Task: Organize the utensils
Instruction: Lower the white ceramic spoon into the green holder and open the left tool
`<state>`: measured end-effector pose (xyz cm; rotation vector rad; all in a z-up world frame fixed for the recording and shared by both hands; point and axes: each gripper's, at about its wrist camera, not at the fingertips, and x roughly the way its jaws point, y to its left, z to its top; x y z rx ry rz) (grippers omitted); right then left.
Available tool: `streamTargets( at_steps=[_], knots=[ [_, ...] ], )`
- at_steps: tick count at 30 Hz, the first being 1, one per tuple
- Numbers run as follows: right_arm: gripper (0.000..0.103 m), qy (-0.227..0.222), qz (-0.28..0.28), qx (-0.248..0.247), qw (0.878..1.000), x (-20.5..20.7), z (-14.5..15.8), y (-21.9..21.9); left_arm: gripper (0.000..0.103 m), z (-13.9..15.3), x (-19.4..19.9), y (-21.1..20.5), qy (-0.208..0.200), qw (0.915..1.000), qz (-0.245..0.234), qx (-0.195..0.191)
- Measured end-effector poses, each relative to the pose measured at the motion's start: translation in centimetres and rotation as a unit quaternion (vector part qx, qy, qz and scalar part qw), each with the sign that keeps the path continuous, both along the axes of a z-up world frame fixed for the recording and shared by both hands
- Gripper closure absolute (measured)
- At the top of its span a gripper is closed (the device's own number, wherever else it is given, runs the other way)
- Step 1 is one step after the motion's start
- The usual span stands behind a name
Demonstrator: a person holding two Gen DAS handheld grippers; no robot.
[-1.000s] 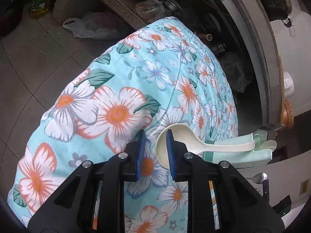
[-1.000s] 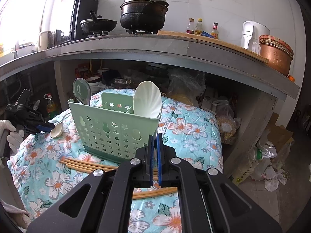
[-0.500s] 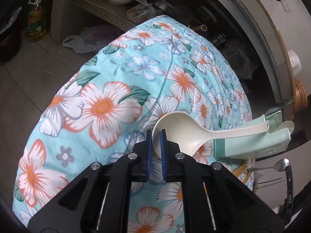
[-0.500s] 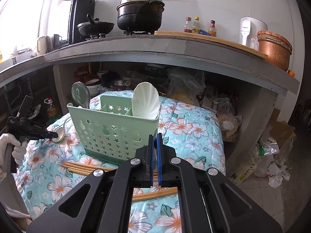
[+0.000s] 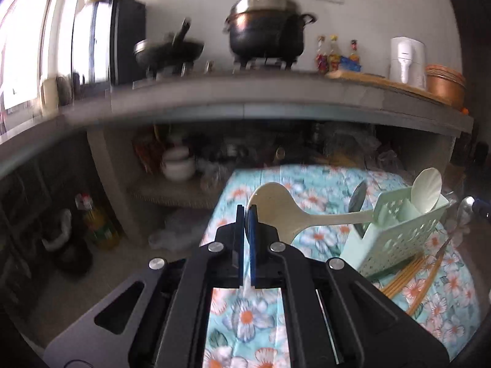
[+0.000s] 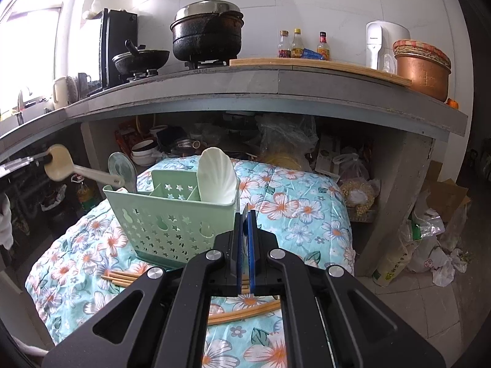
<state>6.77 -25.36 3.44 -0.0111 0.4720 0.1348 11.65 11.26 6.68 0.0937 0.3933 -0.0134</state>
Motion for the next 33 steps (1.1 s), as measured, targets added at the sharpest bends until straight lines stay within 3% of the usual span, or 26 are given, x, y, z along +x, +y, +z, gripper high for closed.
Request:
streamTargets(
  at_steps=[3,8,13,16,22,23,26,33],
  knots=[
    [0.1,-0.007,-0.001,-0.001,1.0,-0.2,0.4,0.0,0.101,1.5,-0.6,-2.2,-0.033,0.9973,-0.009,0.065],
    [0.1,-0.019,-0.005,-0.001,1.0,-0.6,1.2,-0.4,0.101,1.5,-0.7,-6.0,-0.062,0.9809,-0.022,0.183],
    [0.1,-0.036,-0.005,-0.001,0.999,-0.6,2.6,-0.8,0.101,0.3,-0.2,-9.4,-0.091,0.9518,-0.04,0.29],
    [0.1,-0.054,-0.004,0.0,0.999,-0.8,3.8,-1.0,0.101,-0.8,-0.4,-11.5,-0.105,0.9284,-0.062,0.351],
    [0.1,-0.094,0.013,0.014,0.995,-1.3,7.0,-1.5,0.101,-3.1,-0.1,-14.4,-0.109,0.8906,-0.108,0.428],
    [0.1,-0.102,0.017,0.021,0.994,-1.5,7.6,-1.6,0.101,-3.4,0.0,-14.7,-0.108,0.8884,-0.114,0.431],
    [0.1,-0.125,0.032,0.039,0.991,-1.9,9.5,-2.0,0.101,-3.9,0.9,-15.3,-0.094,0.8941,-0.125,0.42],
    [0.1,-0.14,0.05,0.048,0.988,-1.2,11.3,-1.4,0.097,-4.2,3.1,-14.8,-0.035,0.9322,-0.137,0.333]
  ],
)
